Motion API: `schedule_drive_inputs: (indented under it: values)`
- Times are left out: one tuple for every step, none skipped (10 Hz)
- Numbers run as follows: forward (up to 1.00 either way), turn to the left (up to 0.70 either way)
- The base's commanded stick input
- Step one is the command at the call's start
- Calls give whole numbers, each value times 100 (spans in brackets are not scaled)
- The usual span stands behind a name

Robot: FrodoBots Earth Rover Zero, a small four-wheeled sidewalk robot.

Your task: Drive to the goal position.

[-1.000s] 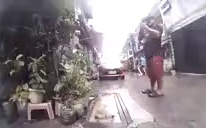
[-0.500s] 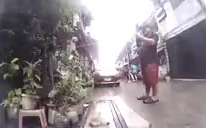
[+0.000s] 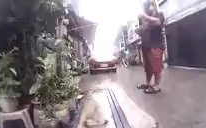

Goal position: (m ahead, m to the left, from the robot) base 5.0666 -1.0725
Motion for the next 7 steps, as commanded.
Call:
schedule_drive_inputs:
  values:
    - [0,0]
    - [0,0]
    - [0,0]
    - [0,0]
    - [0,0]
    - [47,0]
    - [90,0]
